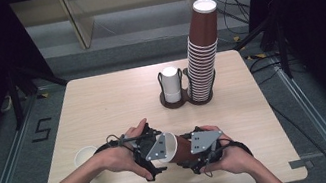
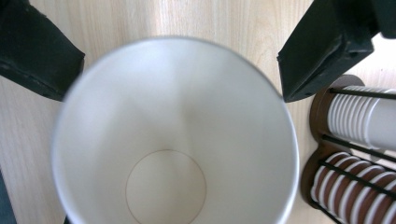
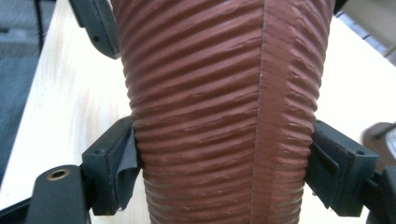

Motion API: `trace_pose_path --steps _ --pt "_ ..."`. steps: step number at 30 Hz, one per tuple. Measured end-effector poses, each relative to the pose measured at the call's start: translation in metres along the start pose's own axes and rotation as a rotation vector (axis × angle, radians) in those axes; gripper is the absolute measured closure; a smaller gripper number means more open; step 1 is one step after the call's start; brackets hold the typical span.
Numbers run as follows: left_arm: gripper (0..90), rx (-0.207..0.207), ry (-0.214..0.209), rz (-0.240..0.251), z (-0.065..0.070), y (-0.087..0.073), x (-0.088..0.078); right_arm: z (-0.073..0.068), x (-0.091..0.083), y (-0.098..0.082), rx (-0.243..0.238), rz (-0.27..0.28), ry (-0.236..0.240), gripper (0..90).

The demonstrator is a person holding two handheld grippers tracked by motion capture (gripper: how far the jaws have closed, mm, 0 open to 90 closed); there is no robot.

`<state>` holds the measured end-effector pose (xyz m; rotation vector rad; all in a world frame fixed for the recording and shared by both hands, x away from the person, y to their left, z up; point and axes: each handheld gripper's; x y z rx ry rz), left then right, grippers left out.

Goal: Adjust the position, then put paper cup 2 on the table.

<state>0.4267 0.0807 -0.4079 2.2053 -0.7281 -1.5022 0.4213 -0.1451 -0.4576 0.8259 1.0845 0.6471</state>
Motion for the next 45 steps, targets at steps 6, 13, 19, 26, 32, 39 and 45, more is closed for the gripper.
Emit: trace_pose_path --steps 6,13,19,26,32,39,45 --pt "0.0 -0.113 0.027 0.084 0.005 -0.008 -0.001 0.002 -0.011 -0.013 0.054 0.056 -0.086 20.1" --pt "0.0 -0.267 0.071 0.203 0.012 -0.017 0.002 0.005 -0.019 -0.024 0.122 0.116 -0.163 20.0" --pt "0.0 -0.323 0.080 0.247 0.017 -0.019 0.001 0.004 -0.020 -0.030 0.143 0.145 -0.196 20.0" --pt "0.0 -0.367 0.086 0.275 0.017 -0.019 0.002 0.003 -0.021 -0.032 0.151 0.155 -0.216 20.0" --pt "0.0 -0.389 0.091 0.290 0.019 -0.018 0.000 0.004 -0.021 -0.033 0.177 0.189 -0.252 20.0" --pt "0.0 -0.495 0.113 0.357 0.015 -0.017 0.006 0.003 -0.021 -0.035 0.192 0.198 -0.255 19.9" --pt "0.0 -0.526 0.130 0.399 0.013 -0.009 0.013 0.001 -0.022 -0.035 0.196 0.211 -0.274 19.8"
Point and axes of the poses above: each handheld gripper's, and its own axes: x roughly forward along the jaws, y roughly out of its top, z roughly to its right, and after that the axes turned 3 degrees about z, right-handed
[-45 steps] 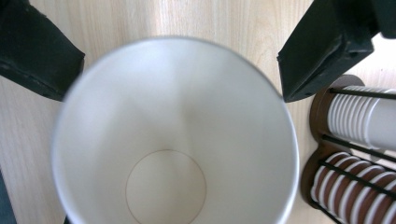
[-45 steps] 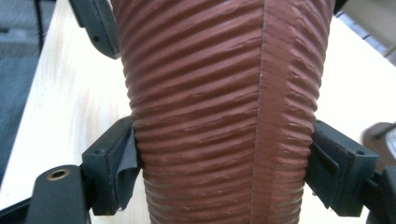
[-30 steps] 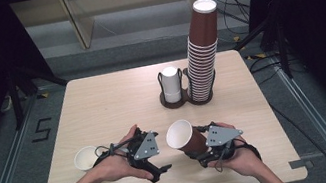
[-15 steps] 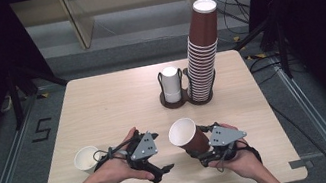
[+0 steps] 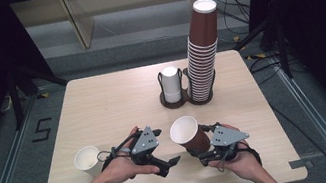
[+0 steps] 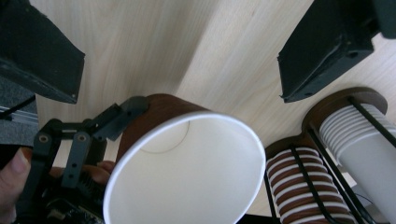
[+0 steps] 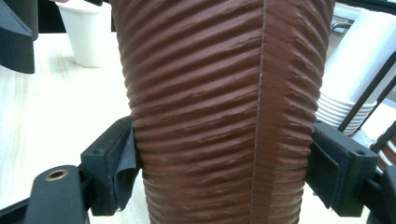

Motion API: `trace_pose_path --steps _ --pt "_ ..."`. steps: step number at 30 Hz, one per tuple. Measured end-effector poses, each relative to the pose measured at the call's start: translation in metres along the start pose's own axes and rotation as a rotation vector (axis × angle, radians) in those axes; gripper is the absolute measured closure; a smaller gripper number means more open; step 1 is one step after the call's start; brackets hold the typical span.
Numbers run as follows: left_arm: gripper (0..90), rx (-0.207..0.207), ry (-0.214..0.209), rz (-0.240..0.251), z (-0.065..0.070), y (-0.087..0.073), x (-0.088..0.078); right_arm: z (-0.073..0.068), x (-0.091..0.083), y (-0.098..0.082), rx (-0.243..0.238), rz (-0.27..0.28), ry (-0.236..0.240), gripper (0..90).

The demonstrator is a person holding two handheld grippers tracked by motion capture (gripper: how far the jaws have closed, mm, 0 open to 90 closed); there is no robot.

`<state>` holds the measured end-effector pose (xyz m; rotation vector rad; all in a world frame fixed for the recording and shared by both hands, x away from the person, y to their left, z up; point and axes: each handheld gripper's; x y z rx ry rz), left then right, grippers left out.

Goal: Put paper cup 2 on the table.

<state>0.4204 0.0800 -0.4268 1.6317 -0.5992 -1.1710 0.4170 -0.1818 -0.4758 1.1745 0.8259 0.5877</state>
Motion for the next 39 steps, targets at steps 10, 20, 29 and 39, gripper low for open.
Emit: trace_pose_path --steps 10,20,29,39 --pt "0.0 -0.035 0.014 0.074 0.007 0.006 0.008 -0.002 -0.002 0.005 0.016 0.024 -0.030 19.8" --pt "0.0 -0.096 0.012 0.091 0.004 0.008 0.020 -0.004 0.002 0.005 0.019 0.033 -0.024 19.8" --pt "0.0 -0.130 0.007 0.101 0.000 0.011 0.029 -0.006 0.002 0.007 0.024 0.027 -0.008 19.8" --pt "0.0 -0.153 -0.003 0.121 -0.004 0.017 0.034 -0.008 0.004 0.008 0.024 0.045 -0.007 19.8"
Point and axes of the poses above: each handheld gripper's, and its own axes: x roughly forward along the jaws, y roughly out of its top, z roughly to its right, and after that the axes turned 3 degrees about z, right-handed
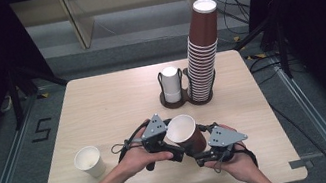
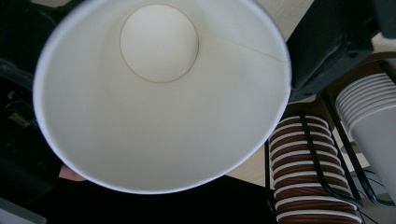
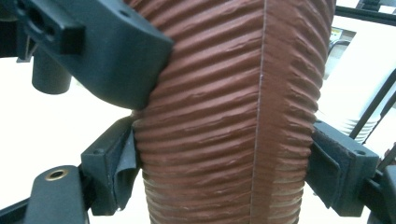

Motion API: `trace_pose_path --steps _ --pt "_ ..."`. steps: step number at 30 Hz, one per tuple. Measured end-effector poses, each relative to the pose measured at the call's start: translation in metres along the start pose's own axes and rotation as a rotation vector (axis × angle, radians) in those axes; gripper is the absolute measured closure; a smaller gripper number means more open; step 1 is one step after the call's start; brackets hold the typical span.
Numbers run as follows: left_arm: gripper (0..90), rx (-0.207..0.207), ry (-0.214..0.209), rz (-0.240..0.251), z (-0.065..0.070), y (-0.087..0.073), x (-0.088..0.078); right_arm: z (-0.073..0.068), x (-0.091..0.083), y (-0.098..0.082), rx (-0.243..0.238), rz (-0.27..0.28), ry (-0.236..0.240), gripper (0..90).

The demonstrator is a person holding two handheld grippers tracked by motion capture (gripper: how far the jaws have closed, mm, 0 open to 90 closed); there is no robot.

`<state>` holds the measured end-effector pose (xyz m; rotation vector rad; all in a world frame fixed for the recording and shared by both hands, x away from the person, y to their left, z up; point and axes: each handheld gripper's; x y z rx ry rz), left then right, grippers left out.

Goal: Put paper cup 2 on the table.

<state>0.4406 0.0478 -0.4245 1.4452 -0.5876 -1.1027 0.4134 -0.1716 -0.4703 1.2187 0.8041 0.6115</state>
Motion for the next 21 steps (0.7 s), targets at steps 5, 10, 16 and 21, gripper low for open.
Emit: trace_pose_path --steps 5,10,16,21 --pt "0.0 -0.005 -0.003 0.000 -0.0006 0.0007 0.0020 0.0013 0.0004 0.0000 -0.018 0.009 0.001 19.8" --pt "0.0 -0.008 -0.013 0.011 -0.0011 0.0011 0.0039 -0.0004 0.0010 0.0000 0.001 0.010 0.005 19.8" --pt "0.0 -0.006 -0.012 0.008 0.0002 0.0030 0.0058 -0.0011 0.0010 0.0009 0.003 0.015 0.002 19.8" --pt "0.0 0.004 -0.014 0.010 0.0023 0.0039 0.0076 -0.0035 0.0014 0.0011 0.014 0.007 0.020 19.7"
Point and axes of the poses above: each handheld gripper's, and its own axes: x roughly forward along the jaws, y roughly out of its top, z roughly to its right, and after that the axes turned 3 degrees about z, right-handed
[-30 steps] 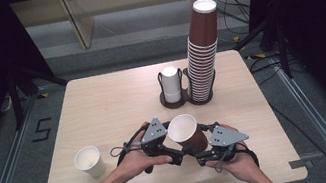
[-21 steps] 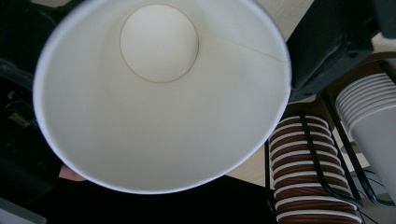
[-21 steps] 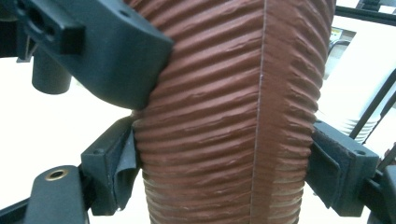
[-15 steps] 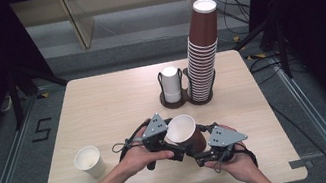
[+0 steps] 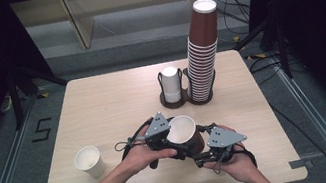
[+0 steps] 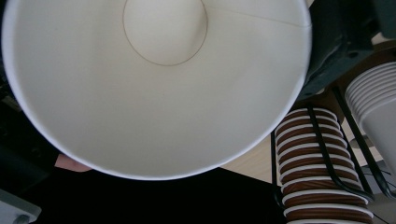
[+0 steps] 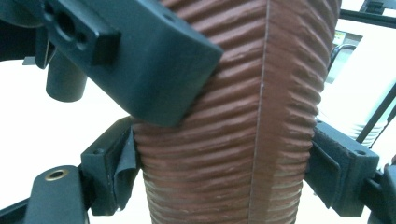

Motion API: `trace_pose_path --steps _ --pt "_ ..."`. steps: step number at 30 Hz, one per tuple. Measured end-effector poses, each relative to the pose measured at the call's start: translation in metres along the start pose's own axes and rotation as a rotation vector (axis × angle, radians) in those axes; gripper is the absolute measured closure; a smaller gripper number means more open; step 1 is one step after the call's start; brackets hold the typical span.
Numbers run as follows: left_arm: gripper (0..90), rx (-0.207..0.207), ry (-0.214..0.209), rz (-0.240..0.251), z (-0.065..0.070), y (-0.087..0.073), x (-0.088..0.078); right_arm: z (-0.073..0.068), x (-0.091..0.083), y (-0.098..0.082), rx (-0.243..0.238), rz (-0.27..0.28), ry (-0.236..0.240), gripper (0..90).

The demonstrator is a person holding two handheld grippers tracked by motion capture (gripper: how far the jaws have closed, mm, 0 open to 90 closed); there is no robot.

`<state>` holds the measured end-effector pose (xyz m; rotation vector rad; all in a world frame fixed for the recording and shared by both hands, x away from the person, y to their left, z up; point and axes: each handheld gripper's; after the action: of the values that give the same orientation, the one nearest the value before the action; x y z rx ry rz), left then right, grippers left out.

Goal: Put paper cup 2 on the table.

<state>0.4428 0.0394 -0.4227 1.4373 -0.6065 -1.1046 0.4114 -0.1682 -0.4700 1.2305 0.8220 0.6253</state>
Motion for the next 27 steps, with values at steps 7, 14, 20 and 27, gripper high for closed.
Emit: trace_pose_path --steps 7,14,20,27 --pt "3.9 0.038 -0.001 0.016 0.002 0.000 -0.001 0.000 0.001 0.000 -0.015 0.002 0.003 18.7" --pt "6.2 0.103 0.024 -0.008 0.008 -0.001 -0.003 -0.002 0.004 0.000 0.015 -0.029 0.017 13.9" --pt "6.6 0.131 0.073 -0.009 0.009 0.001 -0.011 -0.003 0.005 -0.003 0.041 -0.058 0.008 5.0" --pt "6.4 0.142 0.176 -0.024 0.004 0.000 -0.029 0.003 -0.004 -0.008 0.031 -0.087 -0.010 4.1"
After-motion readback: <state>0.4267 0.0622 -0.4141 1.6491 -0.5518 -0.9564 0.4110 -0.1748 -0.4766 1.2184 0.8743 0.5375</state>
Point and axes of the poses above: each handheld gripper's, and its own axes: x roughly forward along the jaws, y roughly out of its top, z roughly to its right, and after that the axes turned 3 degrees about z, right-handed
